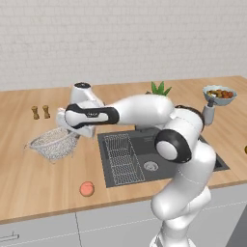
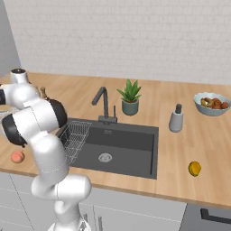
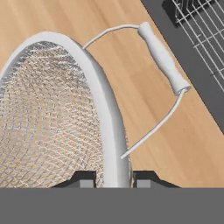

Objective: Put the colander in the sink, put the peach, mango in the colander, and turn on the sink faucet and pour water over the colander.

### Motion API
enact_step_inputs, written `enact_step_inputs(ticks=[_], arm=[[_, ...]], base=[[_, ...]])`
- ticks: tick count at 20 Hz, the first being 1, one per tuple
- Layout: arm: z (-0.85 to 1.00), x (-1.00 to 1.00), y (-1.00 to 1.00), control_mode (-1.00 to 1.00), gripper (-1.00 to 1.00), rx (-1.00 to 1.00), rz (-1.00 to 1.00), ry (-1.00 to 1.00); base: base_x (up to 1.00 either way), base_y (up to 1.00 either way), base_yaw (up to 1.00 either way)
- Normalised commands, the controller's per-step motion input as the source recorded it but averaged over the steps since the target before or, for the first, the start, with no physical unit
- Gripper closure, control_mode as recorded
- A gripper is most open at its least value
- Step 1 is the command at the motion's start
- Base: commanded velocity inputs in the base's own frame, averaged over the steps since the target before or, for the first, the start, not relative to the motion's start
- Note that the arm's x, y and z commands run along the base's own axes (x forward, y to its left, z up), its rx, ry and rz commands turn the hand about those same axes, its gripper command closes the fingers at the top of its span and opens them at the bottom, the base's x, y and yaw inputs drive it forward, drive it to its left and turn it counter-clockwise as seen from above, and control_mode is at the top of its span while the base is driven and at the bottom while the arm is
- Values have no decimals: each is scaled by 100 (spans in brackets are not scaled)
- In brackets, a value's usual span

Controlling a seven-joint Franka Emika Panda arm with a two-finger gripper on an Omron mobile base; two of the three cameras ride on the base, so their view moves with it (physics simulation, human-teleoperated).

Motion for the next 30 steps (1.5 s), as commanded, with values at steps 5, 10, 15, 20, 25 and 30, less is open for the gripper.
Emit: enact_step_inputs(ticks=[5, 10, 15, 20, 25, 30], arm=[[78, -54, 0, -100, 100, 2, -16, -15], [94, -93, -16, -100, 100, 8, -16, -47], [73, -100, -78, -100, 100, 11, -12, -44], [82, -70, -100, -100, 100, 12, -8, -13], [84, -64, -100, -100, 100, 5, -11, 4], [34, -61, -100, -100, 100, -2, -11, 21]], base=[[0, 0, 0], [0, 0, 0], [0, 0, 0], [0, 0, 0], [0, 0, 0], [0, 0, 0]])
